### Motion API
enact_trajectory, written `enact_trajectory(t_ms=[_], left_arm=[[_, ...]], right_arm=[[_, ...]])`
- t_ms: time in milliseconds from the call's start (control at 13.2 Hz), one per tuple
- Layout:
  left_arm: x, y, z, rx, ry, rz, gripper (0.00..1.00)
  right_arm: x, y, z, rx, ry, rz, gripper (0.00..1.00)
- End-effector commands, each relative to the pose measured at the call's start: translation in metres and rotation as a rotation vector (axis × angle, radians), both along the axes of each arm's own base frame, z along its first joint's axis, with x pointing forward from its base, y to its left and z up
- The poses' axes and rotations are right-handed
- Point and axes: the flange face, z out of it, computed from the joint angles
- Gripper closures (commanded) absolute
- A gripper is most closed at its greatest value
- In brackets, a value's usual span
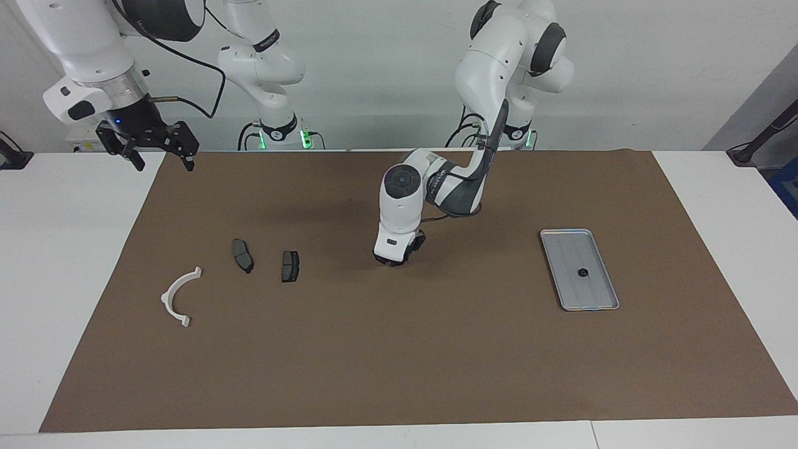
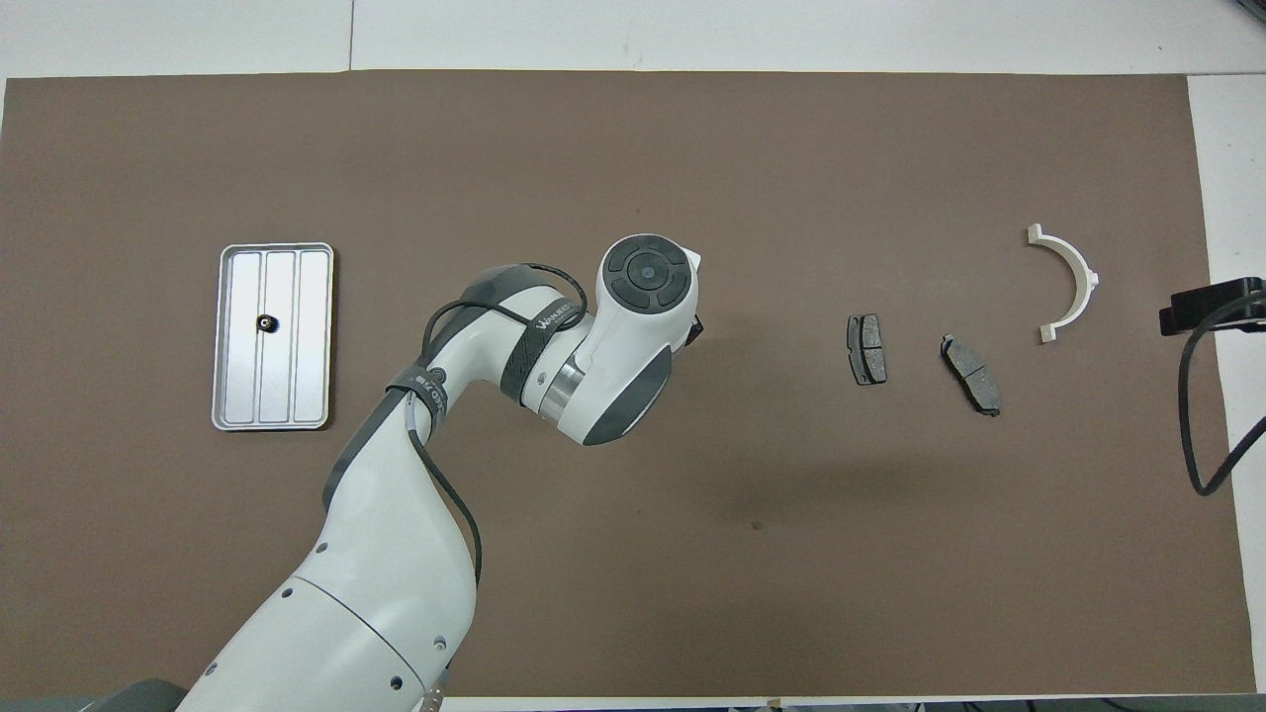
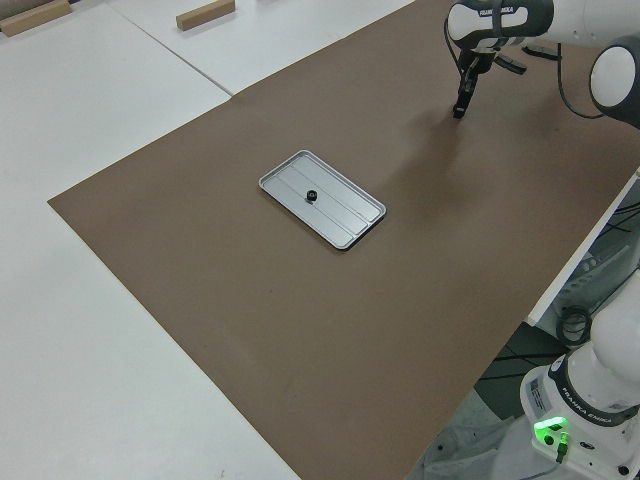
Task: Place bearing gear from tray to pile
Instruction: 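Carry the gear to mid-table with the left gripper and release, then return the left gripper to the tray while the right gripper reaches the gear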
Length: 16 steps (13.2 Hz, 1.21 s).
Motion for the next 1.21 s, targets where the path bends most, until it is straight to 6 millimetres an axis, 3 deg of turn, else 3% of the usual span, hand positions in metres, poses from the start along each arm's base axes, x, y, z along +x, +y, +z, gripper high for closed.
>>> enact_trajectory(t_ms=[0, 151, 454, 756, 832, 983, 1134], left_arm=[[-0.001, 0.001, -0.001, 0.007, -0.019, 0.023, 0.0], [0.007, 0.008, 0.004, 0.0, -0.028, 0.032, 0.0], [0.032, 0.044, 0.053, -0.033, -0.072, 0.086, 0.0], [0.059, 0.078, 0.06, -0.049, -0.096, 0.159, 0.0], [0.06, 0.083, 0.06, -0.048, -0.092, 0.169, 0.0], [0.062, 0.096, 0.062, -0.032, -0.078, 0.175, 0.0], [0.068, 0.129, 0.074, -0.017, -0.074, 0.183, 0.0]], right_arm=[[-0.004, 0.004, 0.001, -0.006, -0.025, 0.015, 0.0], [-0.003, 0.007, 0.002, -0.006, -0.024, 0.024, 0.0], [-0.002, 0.009, 0.001, -0.007, -0.027, 0.03, 0.0], [0.006, 0.014, -0.005, 0.003, -0.044, 0.079, 0.0], [0.012, 0.015, -0.013, 0.002, -0.036, 0.08, 0.0], [0.033, 0.036, -0.032, 0.001, -0.061, 0.083, 0.0], [0.053, 0.057, -0.051, 0.003, -0.062, 0.075, 0.0]])
